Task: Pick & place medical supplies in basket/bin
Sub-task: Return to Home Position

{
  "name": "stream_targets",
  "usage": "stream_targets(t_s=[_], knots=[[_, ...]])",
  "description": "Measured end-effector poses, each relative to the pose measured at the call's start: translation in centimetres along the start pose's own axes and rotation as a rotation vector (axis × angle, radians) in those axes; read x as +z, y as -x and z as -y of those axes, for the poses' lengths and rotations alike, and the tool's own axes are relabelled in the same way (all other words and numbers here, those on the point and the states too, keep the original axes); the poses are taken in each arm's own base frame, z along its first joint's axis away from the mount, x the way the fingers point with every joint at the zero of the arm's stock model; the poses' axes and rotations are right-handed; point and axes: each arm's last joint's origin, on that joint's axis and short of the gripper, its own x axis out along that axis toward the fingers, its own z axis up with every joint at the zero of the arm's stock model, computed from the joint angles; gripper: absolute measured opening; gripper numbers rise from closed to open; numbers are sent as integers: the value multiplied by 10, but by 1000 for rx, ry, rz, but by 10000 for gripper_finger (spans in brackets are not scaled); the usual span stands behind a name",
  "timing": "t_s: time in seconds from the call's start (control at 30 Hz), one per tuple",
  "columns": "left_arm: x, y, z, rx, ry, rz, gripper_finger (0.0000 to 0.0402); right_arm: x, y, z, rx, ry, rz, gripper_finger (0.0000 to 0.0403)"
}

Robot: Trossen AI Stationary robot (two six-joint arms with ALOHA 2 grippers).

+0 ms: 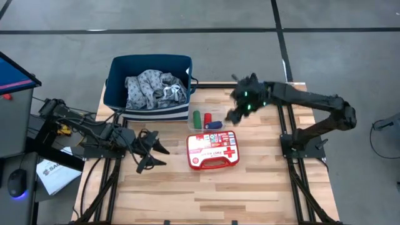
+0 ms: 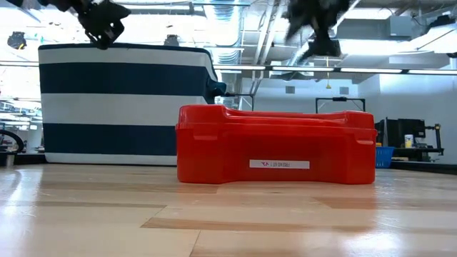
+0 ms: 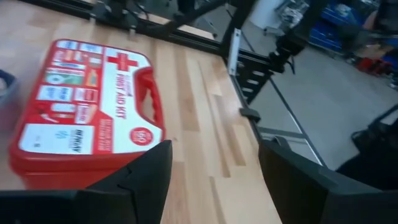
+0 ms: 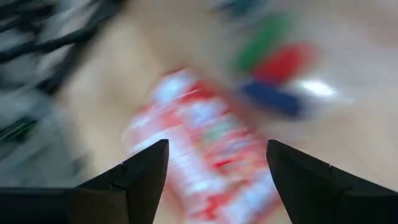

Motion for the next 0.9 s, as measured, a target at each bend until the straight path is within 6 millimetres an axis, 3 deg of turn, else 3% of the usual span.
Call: stream_targets(t_s=[0.23, 0.5, 0.6, 0.77, 0.9], knots=[[-2, 0, 6, -24, 40, -4, 232, -46, -14, -94, 436, 141, -97, 266], [-2, 1, 6, -11, 37, 2, 232, -102, -62, -177, 734, 219, -126, 266], [-2, 1, 5, -6, 10, -4, 232, -109, -74, -185, 822, 240, -207, 265], [0, 0, 0, 113, -96, 42, 232, -84, -56, -179, 916, 279, -118, 261], [12, 3, -10, 231, -189, 143, 232, -84, -58, -177, 918, 305, -149, 260]])
